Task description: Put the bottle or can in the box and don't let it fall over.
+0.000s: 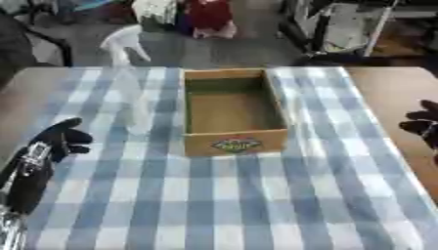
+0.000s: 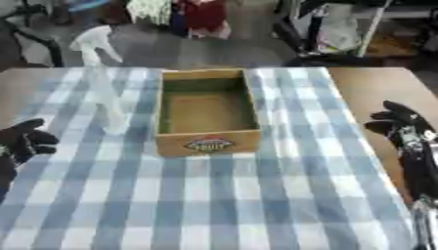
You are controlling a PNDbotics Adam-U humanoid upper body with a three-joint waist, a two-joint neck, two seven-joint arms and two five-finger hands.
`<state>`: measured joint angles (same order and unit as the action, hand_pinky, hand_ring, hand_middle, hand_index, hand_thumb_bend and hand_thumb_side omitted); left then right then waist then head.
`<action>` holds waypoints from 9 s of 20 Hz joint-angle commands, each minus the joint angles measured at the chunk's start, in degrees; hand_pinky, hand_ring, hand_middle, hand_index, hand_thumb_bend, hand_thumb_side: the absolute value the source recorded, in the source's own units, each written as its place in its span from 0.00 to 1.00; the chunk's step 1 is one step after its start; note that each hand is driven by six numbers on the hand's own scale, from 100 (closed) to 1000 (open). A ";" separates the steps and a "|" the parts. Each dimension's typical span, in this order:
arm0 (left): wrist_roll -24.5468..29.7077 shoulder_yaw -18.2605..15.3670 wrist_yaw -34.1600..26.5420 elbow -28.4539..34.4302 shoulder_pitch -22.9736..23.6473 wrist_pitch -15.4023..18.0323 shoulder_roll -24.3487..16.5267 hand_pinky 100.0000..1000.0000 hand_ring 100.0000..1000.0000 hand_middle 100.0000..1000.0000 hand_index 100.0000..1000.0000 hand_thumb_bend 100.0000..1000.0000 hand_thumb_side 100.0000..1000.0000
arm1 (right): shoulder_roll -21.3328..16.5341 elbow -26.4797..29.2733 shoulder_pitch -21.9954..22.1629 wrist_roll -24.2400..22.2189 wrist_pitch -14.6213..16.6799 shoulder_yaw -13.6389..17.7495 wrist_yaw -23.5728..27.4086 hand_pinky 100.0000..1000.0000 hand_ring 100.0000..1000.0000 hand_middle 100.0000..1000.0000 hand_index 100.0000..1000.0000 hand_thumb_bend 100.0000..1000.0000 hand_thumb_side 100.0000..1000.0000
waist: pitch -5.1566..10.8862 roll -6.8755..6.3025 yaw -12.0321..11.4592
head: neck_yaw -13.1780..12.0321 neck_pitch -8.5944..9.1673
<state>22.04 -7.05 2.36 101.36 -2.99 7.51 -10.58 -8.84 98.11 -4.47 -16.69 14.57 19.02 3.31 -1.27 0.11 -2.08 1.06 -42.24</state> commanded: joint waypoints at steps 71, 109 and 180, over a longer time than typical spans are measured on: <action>15.47 15.80 34.28 -48.84 -52.71 31.19 -30.73 0.85 0.82 0.83 1.00 0.12 1.00 | -2.77 0.47 0.32 -3.20 -0.06 -1.55 0.97 0.77 0.63 0.62 0.81 0.00 0.78 | 0.82 -3.33 6.77 | -2.17 0.41; 5.62 15.94 38.97 -50.42 -52.84 32.51 -29.16 0.83 0.79 0.78 0.97 0.27 0.94 | -3.11 0.23 -0.43 -3.70 0.20 -1.54 1.24 0.77 0.63 0.62 0.81 0.00 0.79 | -1.05 -3.79 8.92 | -3.16 1.79; 8.76 13.43 45.52 -54.50 -52.37 30.09 -30.16 0.74 0.71 0.70 0.92 0.29 0.83 | -2.65 0.75 -2.05 -5.22 -0.49 -2.34 1.92 0.78 0.63 0.62 0.81 0.00 0.79 | -1.40 -4.74 11.40 | -3.57 2.95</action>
<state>28.06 6.43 46.83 47.37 -55.09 35.81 -39.13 -10.84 97.75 -5.97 -21.74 14.00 16.56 4.63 -3.14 -4.89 9.40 -2.48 -39.86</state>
